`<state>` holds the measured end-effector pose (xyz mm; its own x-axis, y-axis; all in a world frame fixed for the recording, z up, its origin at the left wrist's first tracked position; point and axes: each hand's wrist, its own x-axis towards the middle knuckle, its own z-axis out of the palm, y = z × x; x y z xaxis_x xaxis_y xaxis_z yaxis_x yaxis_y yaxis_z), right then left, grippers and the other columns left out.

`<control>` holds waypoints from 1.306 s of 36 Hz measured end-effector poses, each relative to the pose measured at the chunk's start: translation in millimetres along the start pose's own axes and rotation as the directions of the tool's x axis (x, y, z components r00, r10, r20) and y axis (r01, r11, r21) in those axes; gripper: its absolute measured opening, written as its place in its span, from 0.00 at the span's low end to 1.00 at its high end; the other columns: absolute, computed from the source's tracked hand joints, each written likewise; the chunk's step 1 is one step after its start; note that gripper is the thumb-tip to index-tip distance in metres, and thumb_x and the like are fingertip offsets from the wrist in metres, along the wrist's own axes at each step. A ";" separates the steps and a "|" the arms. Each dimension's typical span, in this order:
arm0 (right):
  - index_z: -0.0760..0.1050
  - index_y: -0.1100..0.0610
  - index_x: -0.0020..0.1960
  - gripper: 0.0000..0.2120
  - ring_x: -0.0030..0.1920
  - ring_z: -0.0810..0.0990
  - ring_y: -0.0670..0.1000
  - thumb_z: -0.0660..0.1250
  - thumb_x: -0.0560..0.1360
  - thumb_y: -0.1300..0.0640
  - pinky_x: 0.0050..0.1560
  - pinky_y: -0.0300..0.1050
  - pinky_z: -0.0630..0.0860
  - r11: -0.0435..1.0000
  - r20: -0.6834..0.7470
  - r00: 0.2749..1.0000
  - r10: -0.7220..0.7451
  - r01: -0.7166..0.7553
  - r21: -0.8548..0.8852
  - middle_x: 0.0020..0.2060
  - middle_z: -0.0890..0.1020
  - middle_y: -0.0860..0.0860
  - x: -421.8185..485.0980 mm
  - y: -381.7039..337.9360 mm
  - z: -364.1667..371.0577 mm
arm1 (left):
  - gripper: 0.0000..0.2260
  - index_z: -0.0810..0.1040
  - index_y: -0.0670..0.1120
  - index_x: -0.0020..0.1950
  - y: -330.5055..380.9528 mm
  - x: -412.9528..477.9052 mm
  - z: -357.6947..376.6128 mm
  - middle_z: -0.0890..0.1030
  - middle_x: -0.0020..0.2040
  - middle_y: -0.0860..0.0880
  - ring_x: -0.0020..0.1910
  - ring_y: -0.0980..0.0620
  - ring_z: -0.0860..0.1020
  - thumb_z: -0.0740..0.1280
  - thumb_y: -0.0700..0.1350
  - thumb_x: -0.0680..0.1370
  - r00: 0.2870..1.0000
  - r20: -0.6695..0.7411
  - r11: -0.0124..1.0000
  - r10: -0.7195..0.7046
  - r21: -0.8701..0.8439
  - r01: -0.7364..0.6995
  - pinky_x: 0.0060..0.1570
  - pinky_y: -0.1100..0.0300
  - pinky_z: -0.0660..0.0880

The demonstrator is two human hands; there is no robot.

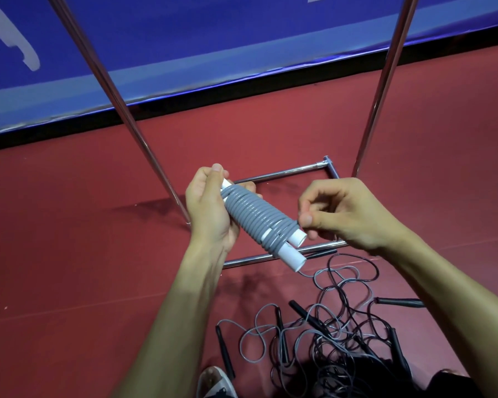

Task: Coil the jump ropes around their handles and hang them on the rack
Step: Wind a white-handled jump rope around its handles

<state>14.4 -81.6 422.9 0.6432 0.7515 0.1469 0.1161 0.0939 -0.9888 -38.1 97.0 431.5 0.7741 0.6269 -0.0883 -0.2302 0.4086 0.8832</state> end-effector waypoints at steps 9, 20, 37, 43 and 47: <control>0.79 0.53 0.36 0.15 0.24 0.67 0.47 0.81 0.61 0.45 0.27 0.37 0.66 0.932 -0.081 0.996 0.020 0.011 0.361 0.26 0.74 0.52 6.5 21.0 9.4 | 0.12 0.67 0.42 0.39 -2.2 -0.7 6.1 0.69 0.22 0.49 0.24 0.49 0.75 0.59 0.41 0.83 0.989 -0.106 0.989 -0.102 -0.116 0.090 0.25 0.60 0.74; 0.77 0.51 0.36 0.06 0.22 0.60 0.44 0.68 0.72 0.58 0.23 0.33 0.57 0.852 -0.369 0.919 0.137 0.081 0.517 0.24 0.70 0.49 10.5 25.0 40.7 | 0.13 0.68 0.42 0.38 -9.7 5.4 8.1 0.73 0.21 0.52 0.18 0.55 0.74 0.59 0.35 0.82 0.914 -0.338 0.950 -0.226 -0.285 0.130 0.22 0.67 0.71; 0.74 0.48 0.38 0.15 0.24 0.68 0.43 0.60 0.80 0.60 0.29 0.40 0.65 0.942 -0.499 0.865 -0.058 -0.118 -0.313 0.26 0.76 0.42 9.5 36.9 52.3 | 0.12 0.68 0.44 0.38 -16.8 27.0 -6.9 0.70 0.32 0.49 0.24 0.55 0.73 0.59 0.38 0.82 0.852 -0.502 0.982 -0.149 -0.178 0.067 0.25 0.67 0.71; 0.79 0.56 0.43 0.13 0.26 0.67 0.49 0.59 0.82 0.61 0.28 0.48 0.73 0.976 -0.525 0.834 0.172 -0.215 -0.021 0.29 0.81 0.45 10.1 32.5 66.9 | 0.12 0.69 0.44 0.38 -22.4 33.8 -13.7 0.71 0.34 0.48 0.34 0.49 0.73 0.60 0.40 0.82 0.837 -0.544 0.996 -0.058 -0.082 0.016 0.35 0.59 0.72; 0.78 0.60 0.49 0.10 0.23 0.66 0.44 0.58 0.83 0.61 0.25 0.39 0.70 0.930 -0.438 0.828 0.350 -0.253 0.266 0.32 0.82 0.49 8.9 27.7 81.4 | 0.12 0.68 0.43 0.38 -23.4 35.7 -16.4 0.72 0.35 0.47 0.36 0.46 0.75 0.60 0.40 0.82 0.822 -0.568 0.999 -0.028 -0.046 0.002 0.37 0.55 0.75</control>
<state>-38.2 -19.2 394.6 0.9047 0.3690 -0.2129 -0.2557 0.0708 -0.9642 -14.8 120.7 400.1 0.3080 0.8811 -0.3588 -0.2551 0.4398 0.8611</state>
